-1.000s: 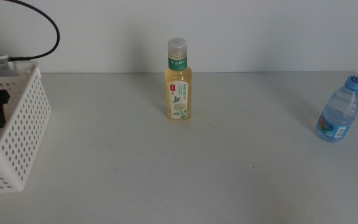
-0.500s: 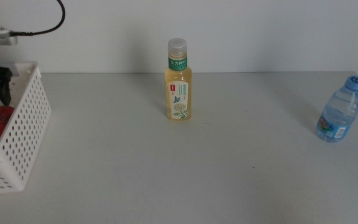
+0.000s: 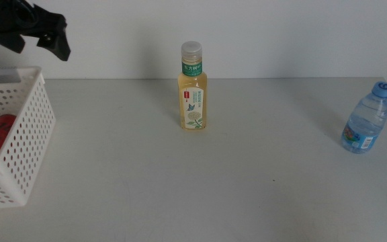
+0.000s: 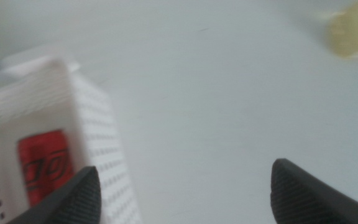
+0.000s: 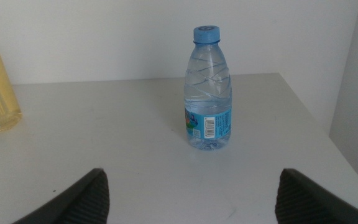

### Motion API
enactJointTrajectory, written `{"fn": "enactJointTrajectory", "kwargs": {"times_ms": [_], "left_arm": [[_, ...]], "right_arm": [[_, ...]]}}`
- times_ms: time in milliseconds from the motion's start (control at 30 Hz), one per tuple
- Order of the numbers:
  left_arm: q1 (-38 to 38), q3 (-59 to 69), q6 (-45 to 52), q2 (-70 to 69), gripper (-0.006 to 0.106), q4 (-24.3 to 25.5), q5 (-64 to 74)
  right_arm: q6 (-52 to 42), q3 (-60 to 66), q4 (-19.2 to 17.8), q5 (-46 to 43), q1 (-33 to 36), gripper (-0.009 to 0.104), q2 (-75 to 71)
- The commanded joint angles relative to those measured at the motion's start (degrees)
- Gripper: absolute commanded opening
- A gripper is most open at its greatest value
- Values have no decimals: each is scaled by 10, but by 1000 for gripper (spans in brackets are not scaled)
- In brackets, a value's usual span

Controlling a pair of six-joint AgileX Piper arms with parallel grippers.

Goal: Use arms to grab the bottles and put them into the dustbin to the left of the table.

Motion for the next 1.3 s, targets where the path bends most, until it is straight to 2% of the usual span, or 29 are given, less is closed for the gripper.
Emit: {"fn": "enactJointTrajectory", "kwargs": {"times_ms": [0, 133, 300, 400, 500, 667, 967, 1267], "left_arm": [[-36, -3, -4, -52, 94, -8, 28], [-106, 78, -50, -108, 94, 10, -69], [-194, 267, -109, -210, 94, 69, -305], [-225, 371, -127, -262, 94, 86, -439], [-241, 459, -130, -301, 94, 84, -541], [-246, 565, -130, -335, 94, 79, -606], [-246, 617, -130, -324, 94, 80, -642], [-246, 698, -159, -255, 94, 82, -933]], "right_arm": [[-5, -5, -10, -40, -3, 92, -12], [-5, -5, -10, -40, -3, 92, -12], [-5, -5, -10, -40, -3, 92, -12], [-5, -5, -10, -40, -3, 92, -12], [-5, -5, -10, -40, -3, 92, -12], [-5, -5, -10, -40, -3, 92, -12], [-5, -5, -10, -40, -3, 92, -12], [-5, -5, -10, -40, -3, 92, -12]]}}
